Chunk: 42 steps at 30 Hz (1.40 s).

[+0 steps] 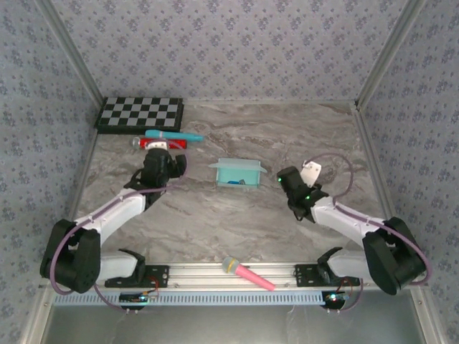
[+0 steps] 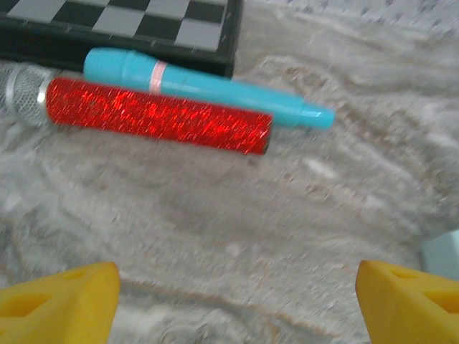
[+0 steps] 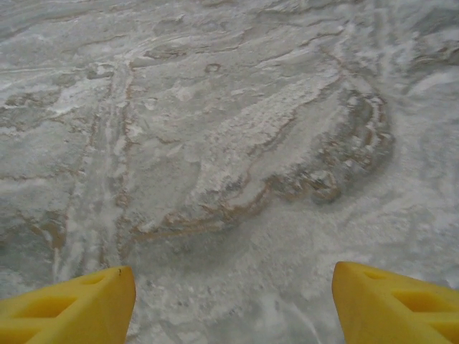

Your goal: Fold the paper box

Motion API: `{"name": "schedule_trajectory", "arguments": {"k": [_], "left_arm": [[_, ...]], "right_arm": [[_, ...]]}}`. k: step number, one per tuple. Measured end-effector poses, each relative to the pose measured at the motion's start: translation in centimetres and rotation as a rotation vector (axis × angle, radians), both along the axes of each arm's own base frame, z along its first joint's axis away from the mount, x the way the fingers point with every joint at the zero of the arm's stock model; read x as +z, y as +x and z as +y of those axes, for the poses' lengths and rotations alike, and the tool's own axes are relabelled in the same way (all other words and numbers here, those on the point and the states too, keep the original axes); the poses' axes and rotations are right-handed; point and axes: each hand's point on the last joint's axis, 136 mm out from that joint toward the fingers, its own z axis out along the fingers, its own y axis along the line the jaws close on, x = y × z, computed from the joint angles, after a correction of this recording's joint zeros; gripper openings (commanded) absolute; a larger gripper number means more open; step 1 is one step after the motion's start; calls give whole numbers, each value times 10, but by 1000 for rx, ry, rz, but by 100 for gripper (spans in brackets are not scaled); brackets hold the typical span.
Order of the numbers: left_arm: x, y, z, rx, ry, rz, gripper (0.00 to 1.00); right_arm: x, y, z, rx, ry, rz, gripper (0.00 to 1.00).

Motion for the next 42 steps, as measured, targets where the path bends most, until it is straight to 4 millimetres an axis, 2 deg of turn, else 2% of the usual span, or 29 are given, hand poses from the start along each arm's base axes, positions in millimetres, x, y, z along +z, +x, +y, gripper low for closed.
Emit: {"name": "schedule_trajectory", "arguments": {"k": [3,7,10,13,17,20,29,36,42], "left_arm": [[26,15,-13,-55,-56,-22,83],[48,30,-45,-189,-123,-11,75],[52,38,-70,-290,-170,27,69],[44,38,-90,-374,-210,93,66],[28,34,-110,-451,-241,185,65],[16,30,-122,-486,-250,237,65],[-14,33,-145,-561,-297,345,61],[-41,27,-154,-583,-319,424,57],[-54,27,-162,-577,-349,436,55]], "right_arm": [[17,20,7,79,76,4,74],[50,43,36,245,158,-32,74],[70,58,63,382,200,-49,71],[76,66,88,499,239,-39,70],[66,71,111,600,279,20,68],[55,71,119,635,299,59,67],[26,66,131,684,333,153,63],[3,64,135,696,349,220,60],[-13,63,136,692,355,261,57]]}}
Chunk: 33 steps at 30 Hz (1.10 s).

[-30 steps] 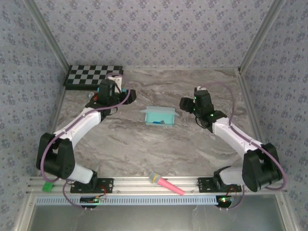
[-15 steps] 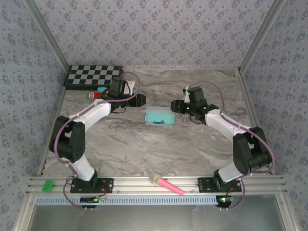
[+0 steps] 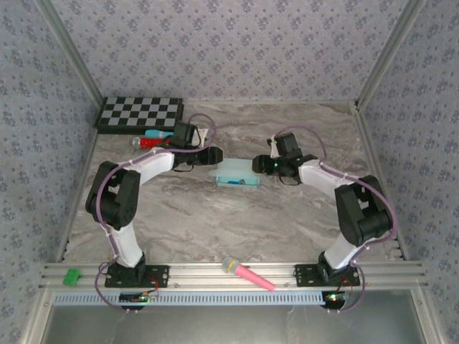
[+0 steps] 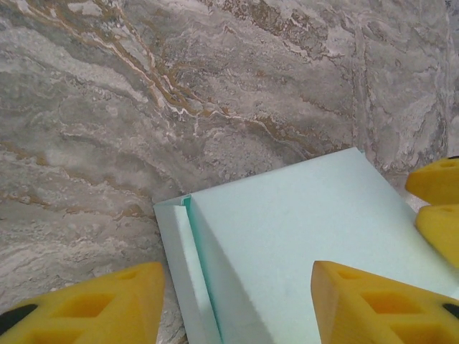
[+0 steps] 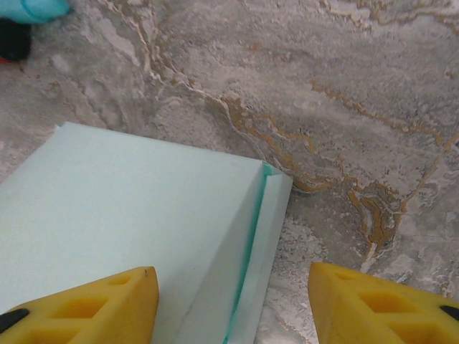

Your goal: Fold the paper box

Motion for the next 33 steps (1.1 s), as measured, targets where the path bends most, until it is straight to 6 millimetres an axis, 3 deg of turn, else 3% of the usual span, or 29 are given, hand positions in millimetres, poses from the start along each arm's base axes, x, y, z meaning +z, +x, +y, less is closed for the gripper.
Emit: {"name": "schedule_trajectory", "arguments": {"k": [9,20,26,33], "left_arm": [[-44,-18,-6,4,6,104,46],[-47,-20,-10,27,-12,111,35],[-45,-23,-4,76,8,106,29],[-45,-41,9,170,53,119,31]], "right_arm": [[-28,-3,4,10,12,76,47],[-30,6,15,36,51,87,29],[-30,20,21,64,49,87,28],[-29,35,41,169,5,90,28]]}}
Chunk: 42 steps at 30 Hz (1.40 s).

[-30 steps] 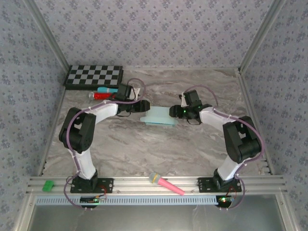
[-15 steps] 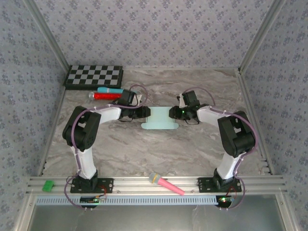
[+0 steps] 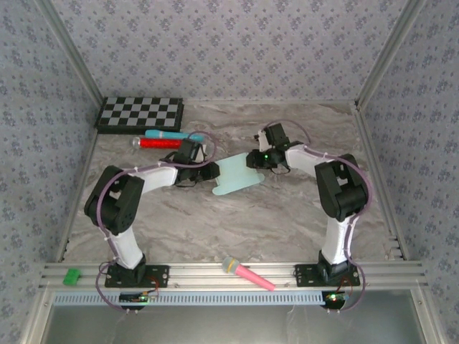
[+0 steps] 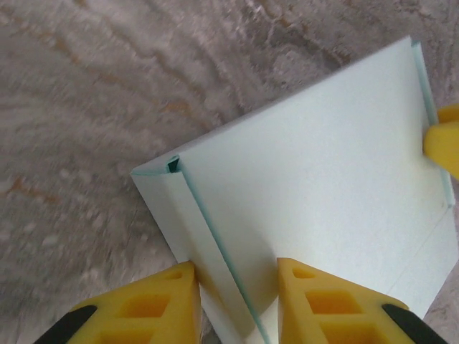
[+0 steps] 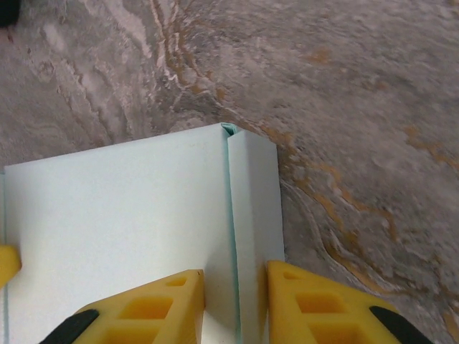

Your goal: Fold the paper box

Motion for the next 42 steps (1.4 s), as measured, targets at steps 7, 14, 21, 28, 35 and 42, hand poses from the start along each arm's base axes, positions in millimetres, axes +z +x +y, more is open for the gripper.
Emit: {"name": "schedule_trajectory", "arguments": {"k": [7,14,21,28,35,42], "left_arm": [[-2,-29,5,61,-2,36,36],[-4,-55,-3,68,-42,65,42],[-2,-76,-9,13,-24,87,58],[33,-67,11,-15,115,-41,74],[65,-25,27,-68,224,-198,78],[41,8,31,-172,241,-198,81]], "right_arm": [[0,9,20,138,-67,-8,28],[2,13,34,247,-122,-27,31],[4,13,28,217,-133,-6,49],[32,15,-14,54,-109,-29,52],[58,-11,-56,-97,-51,-82,53],[17,-67,-86,-204,-44,19,52]]}}
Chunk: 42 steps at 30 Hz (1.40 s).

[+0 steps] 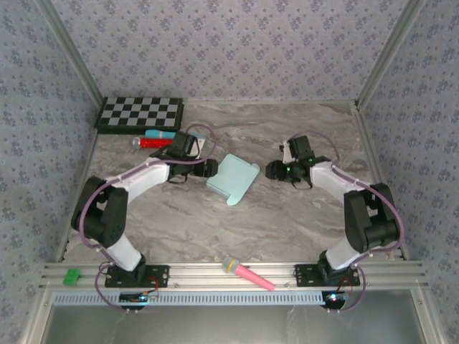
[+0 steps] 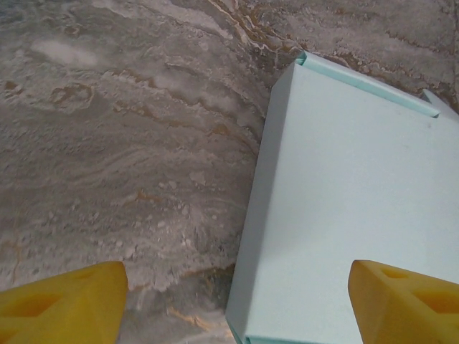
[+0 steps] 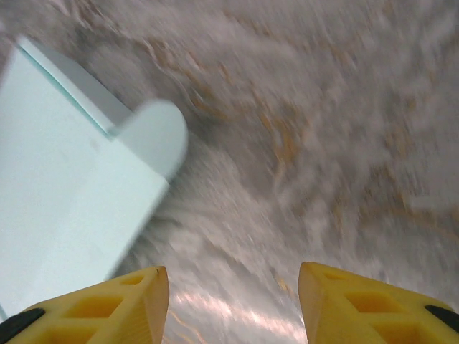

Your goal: Fold the paper box

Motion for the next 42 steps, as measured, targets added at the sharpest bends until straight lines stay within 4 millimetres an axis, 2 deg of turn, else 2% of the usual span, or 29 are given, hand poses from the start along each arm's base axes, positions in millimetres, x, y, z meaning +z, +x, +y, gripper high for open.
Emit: {"name": "schedule_trajectory", "arguments": {"k": [3,8,13,20,26,34,42], "left_arm": [[-7,8,-9,-54,-15,12,81],[-18,16,-24,-116,-42,26,81],[-33,13,-33,-156,-78,69,79],[-28,9,-45,-167,-158,85,70],[-49,-14,-42,-131,-197,163,65],[-39,-32,-56,-118,-241,179,58],[-43,-60,-72,-55,-237,219,55]], "right_arm": [[-11,-20,-6,-32,13,25,52],[-18,-35,-7,-74,68,19,52],[-20,-38,3,-83,129,15,53],[-15,-32,29,-47,191,-19,53],[-26,-31,40,-36,209,10,53],[-23,-26,57,-5,245,16,51],[-15,-20,69,4,329,1,52]]}}
